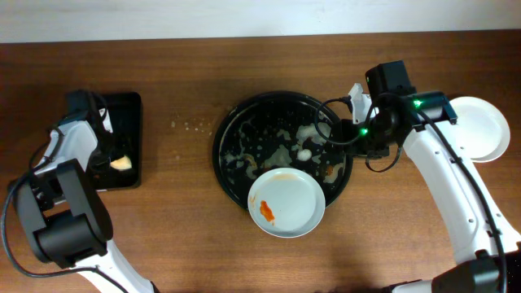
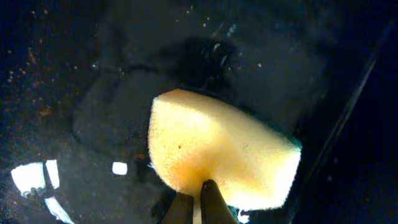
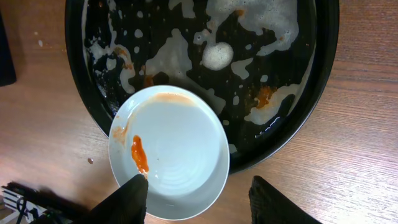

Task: Clean dirty plates on tray and stack at the side
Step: 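Move the sponge to the black rectangular tray with the left gripper, then grasp the rim of the last sauce-smeared plate with the right gripper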

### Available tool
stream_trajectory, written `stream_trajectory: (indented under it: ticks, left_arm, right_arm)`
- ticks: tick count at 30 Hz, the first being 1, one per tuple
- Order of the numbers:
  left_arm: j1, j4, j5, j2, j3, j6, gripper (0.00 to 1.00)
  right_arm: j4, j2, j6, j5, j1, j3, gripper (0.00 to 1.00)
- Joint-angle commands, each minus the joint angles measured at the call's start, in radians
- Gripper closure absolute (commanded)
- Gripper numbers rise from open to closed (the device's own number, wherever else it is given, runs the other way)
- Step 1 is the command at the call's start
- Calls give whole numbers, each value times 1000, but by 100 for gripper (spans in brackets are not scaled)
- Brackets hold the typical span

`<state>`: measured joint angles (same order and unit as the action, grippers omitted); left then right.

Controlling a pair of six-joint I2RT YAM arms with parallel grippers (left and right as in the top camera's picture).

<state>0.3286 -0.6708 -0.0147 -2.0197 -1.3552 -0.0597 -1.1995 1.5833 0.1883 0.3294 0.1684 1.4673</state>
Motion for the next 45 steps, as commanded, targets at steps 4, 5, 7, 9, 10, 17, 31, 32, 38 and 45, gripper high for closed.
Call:
stream_trajectory:
  ticks: [4,5,7,9,10,17,31,32,38,45]
  left_arm:
    - [2,-90,61,153,-71,1,100]
    - [2,-90,61,193,-73,1,100]
    - [2,-98,61,278,-73,1,100]
    - [2,-113,61,317,-73,1,100]
    - [2,-118,61,328,-73,0,100]
    - [2,-133,98,335,-72,1,100]
    - [2,-131,98,335,-72,1,100]
    - [2,-131,97,335,-72,1,100]
    - [2,-131,97,335,-72,1,100]
    - [2,-131,98,335,-72,1,100]
  right_arm:
    - [-3,-4,6,-9,8,-7,46]
    - [-5,-4,6,-9,8,-7,46]
    - [-17,-4,6,-10,8,-7,46]
    - [-31,-4,6,-15,8,-7,46]
    - [-41,-4,6,-24,8,-8,46]
    - [-58,-4,101,-19,15,-166,44]
    - [259,-4,353,55,166,-599,61]
    - [267,-4,352,53,165,-603,66]
    - [281,-6,340,47,165,-587,80]
    - [347,-6,317,-114,165,-494,88]
